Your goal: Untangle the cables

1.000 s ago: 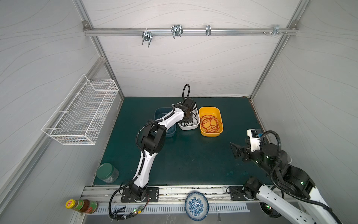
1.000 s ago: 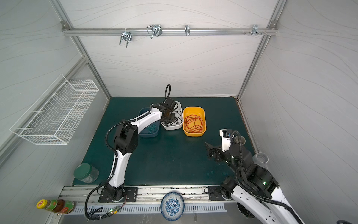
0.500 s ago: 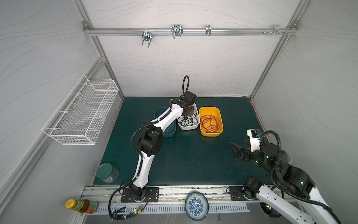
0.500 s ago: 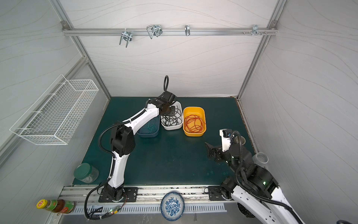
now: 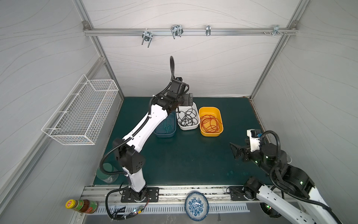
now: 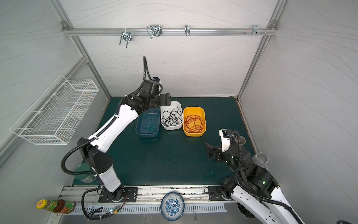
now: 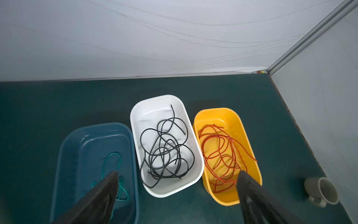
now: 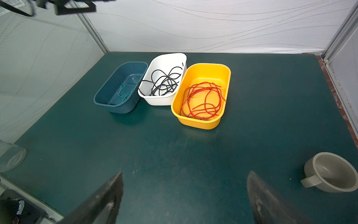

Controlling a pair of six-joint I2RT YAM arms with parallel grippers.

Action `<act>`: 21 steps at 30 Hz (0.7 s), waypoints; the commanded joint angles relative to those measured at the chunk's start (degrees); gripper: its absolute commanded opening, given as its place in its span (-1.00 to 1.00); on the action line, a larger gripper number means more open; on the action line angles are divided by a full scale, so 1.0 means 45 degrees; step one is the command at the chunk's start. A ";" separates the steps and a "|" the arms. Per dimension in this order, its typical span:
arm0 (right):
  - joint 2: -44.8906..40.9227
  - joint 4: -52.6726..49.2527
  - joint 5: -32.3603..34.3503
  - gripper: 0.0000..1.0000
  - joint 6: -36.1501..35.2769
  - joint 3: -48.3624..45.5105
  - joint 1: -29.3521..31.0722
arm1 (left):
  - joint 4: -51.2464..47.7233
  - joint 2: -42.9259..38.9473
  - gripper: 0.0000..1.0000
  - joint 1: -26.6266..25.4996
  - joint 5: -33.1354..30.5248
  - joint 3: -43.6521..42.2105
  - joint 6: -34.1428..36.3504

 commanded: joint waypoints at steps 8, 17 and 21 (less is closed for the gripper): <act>-0.0249 0.0421 0.0302 0.98 -0.0173 -0.0253 0.0083 | 0.2018 -0.5312 0.99 -0.0083 -0.1427 -0.5663 0.0116; -0.0184 0.0573 0.0502 0.98 -0.0008 -0.0453 0.0083 | 0.1793 -0.8604 0.99 -0.0110 -0.2906 -0.8870 0.0182; -0.0243 0.0510 0.0814 0.98 0.0462 -0.0569 0.0073 | 0.1785 -0.9943 0.99 -0.0107 -0.3605 -1.0420 -0.0312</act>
